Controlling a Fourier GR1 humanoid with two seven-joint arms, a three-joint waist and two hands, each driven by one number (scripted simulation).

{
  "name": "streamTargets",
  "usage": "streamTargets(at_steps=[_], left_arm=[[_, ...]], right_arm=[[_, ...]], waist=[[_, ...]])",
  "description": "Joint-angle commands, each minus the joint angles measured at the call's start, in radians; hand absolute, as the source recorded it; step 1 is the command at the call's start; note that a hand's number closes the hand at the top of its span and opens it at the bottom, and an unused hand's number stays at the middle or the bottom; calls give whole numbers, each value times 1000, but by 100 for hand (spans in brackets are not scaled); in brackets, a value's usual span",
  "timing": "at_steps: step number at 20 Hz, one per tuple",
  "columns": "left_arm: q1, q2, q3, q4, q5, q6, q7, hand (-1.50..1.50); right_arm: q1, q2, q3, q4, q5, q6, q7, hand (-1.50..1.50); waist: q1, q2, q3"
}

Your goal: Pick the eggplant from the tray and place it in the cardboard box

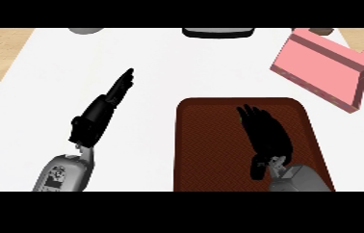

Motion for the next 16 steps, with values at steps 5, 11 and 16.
streamTargets(at_steps=[5,11,16], left_arm=[[7,-34,10,50,-45,-21,-44,0],[38,-7,49,6,-2,-79,-11,0],[17,-40,32,23,-50,-43,-31,0]], right_arm=[[27,61,-10,101,95,-50,-61,-150],[-33,61,-52,159,144,-27,-72,-150],[49,65,-30,175,166,-81,-116,150]], waist=[[0,0,0],[2,0,0],[-1,0,0]])
